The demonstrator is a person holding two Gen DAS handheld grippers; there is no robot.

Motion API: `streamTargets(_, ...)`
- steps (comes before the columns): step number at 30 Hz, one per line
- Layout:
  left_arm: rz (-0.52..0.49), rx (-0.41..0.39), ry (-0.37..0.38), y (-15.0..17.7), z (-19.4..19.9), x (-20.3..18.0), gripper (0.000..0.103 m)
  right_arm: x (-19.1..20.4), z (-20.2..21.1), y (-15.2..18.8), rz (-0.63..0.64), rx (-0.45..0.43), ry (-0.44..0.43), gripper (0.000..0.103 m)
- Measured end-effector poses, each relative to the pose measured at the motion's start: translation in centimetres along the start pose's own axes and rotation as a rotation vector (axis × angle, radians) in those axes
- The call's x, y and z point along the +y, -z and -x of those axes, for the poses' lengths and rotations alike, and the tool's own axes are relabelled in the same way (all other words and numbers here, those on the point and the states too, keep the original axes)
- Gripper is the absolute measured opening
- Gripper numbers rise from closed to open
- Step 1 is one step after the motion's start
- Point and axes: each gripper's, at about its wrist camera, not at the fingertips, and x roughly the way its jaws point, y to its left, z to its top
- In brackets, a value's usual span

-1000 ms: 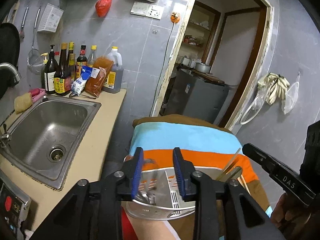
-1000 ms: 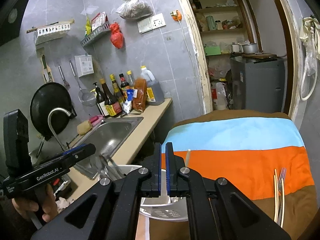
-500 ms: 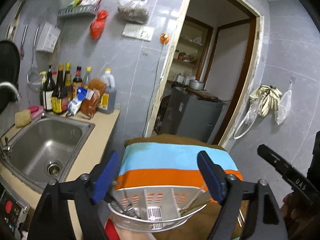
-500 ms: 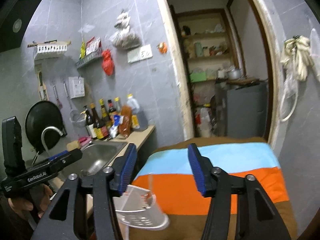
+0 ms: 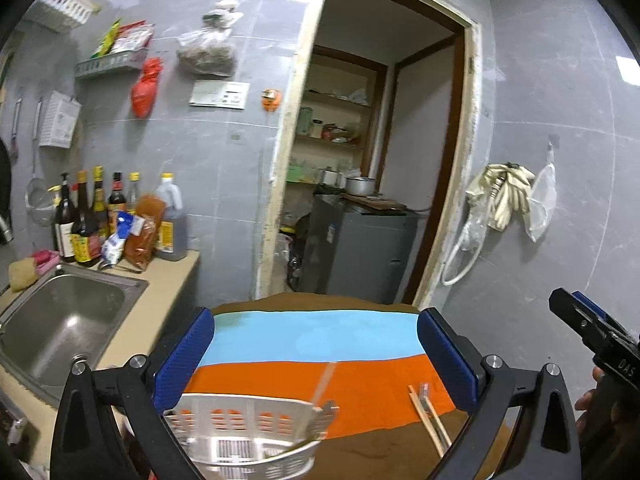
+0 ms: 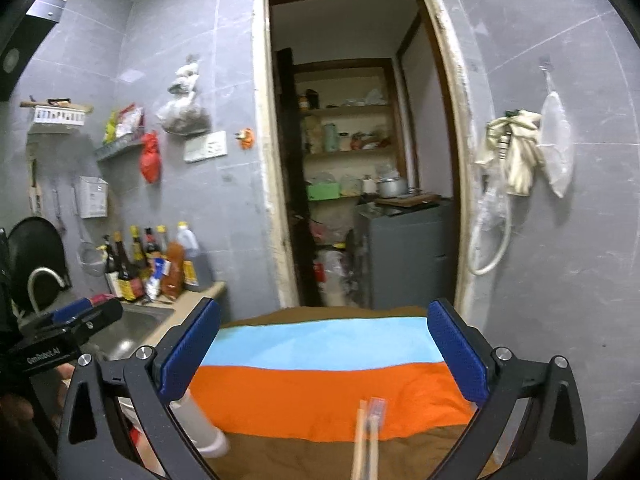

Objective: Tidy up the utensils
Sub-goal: 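Move both tools back down to the forks and chopsticks on the cloth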

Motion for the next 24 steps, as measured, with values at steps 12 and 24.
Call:
streamTargets(12,-0.069,0.056,0.057,2.7,-3.4,-8.8,0.102,-10.0,-1.9,1.9,-0.052,0.098,0.074,0.101)
streamTargets(24,-0.019,0.235,0.095,7.8,-9.4,-12.0,0.102,-16.3,-7.3,7.3,-0.119,0.242,0.003,0.101)
